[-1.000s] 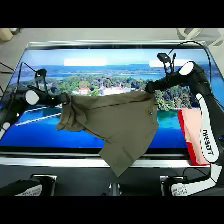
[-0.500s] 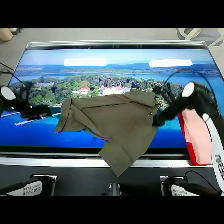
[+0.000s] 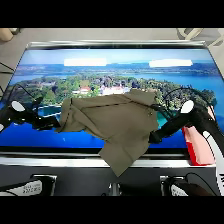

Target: Fold the shirts.

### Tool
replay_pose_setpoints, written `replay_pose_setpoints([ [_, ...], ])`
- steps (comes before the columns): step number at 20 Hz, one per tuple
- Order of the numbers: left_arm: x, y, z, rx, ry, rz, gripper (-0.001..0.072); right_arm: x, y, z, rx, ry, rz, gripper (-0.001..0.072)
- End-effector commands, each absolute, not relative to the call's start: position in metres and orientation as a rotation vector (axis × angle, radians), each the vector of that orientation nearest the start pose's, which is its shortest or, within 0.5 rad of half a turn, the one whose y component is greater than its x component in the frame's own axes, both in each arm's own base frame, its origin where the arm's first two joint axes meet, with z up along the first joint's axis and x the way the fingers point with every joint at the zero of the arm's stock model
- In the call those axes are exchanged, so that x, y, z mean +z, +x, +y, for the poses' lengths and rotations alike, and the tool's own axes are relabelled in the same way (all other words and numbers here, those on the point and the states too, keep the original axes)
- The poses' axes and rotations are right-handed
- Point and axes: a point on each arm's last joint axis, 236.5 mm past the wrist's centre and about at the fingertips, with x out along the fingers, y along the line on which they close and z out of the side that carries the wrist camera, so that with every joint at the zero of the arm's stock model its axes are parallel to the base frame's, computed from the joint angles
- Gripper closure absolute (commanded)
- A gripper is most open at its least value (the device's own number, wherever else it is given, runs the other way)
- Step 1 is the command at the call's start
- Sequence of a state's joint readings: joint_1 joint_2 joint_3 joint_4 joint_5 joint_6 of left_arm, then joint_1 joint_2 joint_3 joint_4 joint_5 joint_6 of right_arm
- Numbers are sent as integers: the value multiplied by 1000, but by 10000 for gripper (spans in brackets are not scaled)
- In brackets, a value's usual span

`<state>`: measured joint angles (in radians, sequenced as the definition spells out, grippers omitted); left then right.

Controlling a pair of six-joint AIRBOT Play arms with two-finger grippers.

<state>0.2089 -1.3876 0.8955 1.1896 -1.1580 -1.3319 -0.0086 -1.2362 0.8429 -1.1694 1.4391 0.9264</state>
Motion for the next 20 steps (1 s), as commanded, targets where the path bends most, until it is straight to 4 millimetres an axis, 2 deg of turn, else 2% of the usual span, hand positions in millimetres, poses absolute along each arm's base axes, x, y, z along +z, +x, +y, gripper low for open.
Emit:
replay_pose_setpoints([
  [1,-104,311,-33,-209,-431,1558,245,-68,220,86,740,-41,1645,30],
  [2,-106,310,-34,-212,-430,1566,293,-72,218,85,730,-38,1648,30],
  [4,-108,310,-35,-196,-448,1576,329,-82,206,87,728,-14,1677,30],
  [5,-108,310,-35,-194,-450,1577,471,-88,196,89,732,8,1698,30],
  [6,-108,310,-34,-194,-449,1576,668,-93,187,94,738,44,1713,30],
  [8,-107,310,-35,-208,-439,1575,682,-104,179,109,731,144,1700,31],
  [11,-98,308,-36,-233,-417,1563,682,-111,182,134,728,300,1627,48],
  [12,-93,311,-36,-233,-411,1543,682,-112,187,138,720,325,1595,124],
  [14,-80,315,-35,-233,-396,1500,682,-118,207,134,659,315,1527,287],
  [15,-72,317,-34,-241,-380,1472,682,-121,219,131,626,309,1489,405],
  [16,-62,320,-34,-243,-366,1438,682,-121,229,128,606,299,1459,631],
  [17,-48,326,-32,-240,-350,1387,683,-115,238,128,617,276,1432,697],
  [18,-29,333,-31,-237,-331,1323,683,-103,250,129,658,233,1391,697],
  [20,36,353,-32,-245,-271,1126,684,-55,289,129,725,113,1249,699],
])
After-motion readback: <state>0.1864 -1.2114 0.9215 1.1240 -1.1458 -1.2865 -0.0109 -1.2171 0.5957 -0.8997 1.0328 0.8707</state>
